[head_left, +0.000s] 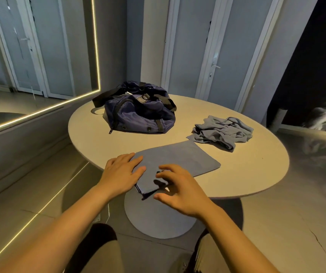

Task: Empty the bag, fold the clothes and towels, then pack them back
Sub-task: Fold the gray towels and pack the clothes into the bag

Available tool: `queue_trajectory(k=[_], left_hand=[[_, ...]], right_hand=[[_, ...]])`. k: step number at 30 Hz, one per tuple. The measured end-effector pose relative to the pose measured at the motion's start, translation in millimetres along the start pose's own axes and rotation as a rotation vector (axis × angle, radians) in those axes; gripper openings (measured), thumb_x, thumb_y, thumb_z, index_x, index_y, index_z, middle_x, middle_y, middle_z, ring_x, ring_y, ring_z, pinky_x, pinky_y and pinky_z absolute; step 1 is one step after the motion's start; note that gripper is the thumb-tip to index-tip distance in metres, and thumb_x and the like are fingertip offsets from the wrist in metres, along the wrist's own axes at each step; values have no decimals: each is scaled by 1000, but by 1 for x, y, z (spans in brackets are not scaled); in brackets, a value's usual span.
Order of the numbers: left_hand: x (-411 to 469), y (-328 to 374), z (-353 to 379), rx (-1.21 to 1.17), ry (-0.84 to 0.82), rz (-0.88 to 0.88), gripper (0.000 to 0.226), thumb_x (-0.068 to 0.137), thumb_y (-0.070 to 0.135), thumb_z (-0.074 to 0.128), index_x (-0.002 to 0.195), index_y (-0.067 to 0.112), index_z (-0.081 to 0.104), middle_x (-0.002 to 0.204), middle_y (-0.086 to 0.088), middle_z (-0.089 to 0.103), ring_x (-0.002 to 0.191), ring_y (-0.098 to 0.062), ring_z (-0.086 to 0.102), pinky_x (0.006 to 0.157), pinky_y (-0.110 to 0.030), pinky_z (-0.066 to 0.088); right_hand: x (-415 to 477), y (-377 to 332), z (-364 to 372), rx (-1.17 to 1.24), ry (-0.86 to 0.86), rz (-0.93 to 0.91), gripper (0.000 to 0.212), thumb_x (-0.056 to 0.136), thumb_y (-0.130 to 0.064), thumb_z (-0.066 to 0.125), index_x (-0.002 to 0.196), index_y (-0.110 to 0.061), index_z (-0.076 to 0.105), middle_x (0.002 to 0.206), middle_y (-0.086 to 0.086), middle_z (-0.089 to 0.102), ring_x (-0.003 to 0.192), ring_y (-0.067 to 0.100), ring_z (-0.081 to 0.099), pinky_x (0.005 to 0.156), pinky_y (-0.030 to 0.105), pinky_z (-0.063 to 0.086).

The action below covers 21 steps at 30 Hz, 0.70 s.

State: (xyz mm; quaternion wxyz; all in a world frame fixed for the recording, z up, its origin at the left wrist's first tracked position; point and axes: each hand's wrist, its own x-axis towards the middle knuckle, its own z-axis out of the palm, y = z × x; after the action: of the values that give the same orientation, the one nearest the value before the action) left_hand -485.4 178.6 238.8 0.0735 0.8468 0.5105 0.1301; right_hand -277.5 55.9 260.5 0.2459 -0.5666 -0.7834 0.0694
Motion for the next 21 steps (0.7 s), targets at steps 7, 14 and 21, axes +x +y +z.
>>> queue_trajectory(k=[7, 14, 21], left_hand=[[-4, -3, -4, -41, 1, -9, 53, 107, 54, 27, 158, 39, 32, 167, 4, 27, 152, -20, 22, 120, -42, 16], [-6, -14, -20, -203, -53, 26, 45, 110, 29, 33, 154, 33, 43, 164, 5, 34, 149, -20, 29, 120, -36, 23], [-21, -27, -34, -640, -24, 45, 38, 97, -2, 53, 121, 21, 71, 140, 5, 58, 125, -14, 53, 98, -20, 42]], right_hand=[[5, -22, 37, -260, 88, -167, 42, 84, -27, 79, 119, -23, 57, 125, 0, 55, 107, 24, 54, 95, 38, 49], [3, -22, 31, -57, 192, -88, 9, 99, -27, 60, 103, -20, 63, 95, -1, 63, 79, 17, 55, 68, 33, 49], [0, -20, 5, 454, 312, 236, 19, 104, -28, 55, 88, -22, 63, 75, 0, 62, 67, 10, 52, 58, 25, 37]])
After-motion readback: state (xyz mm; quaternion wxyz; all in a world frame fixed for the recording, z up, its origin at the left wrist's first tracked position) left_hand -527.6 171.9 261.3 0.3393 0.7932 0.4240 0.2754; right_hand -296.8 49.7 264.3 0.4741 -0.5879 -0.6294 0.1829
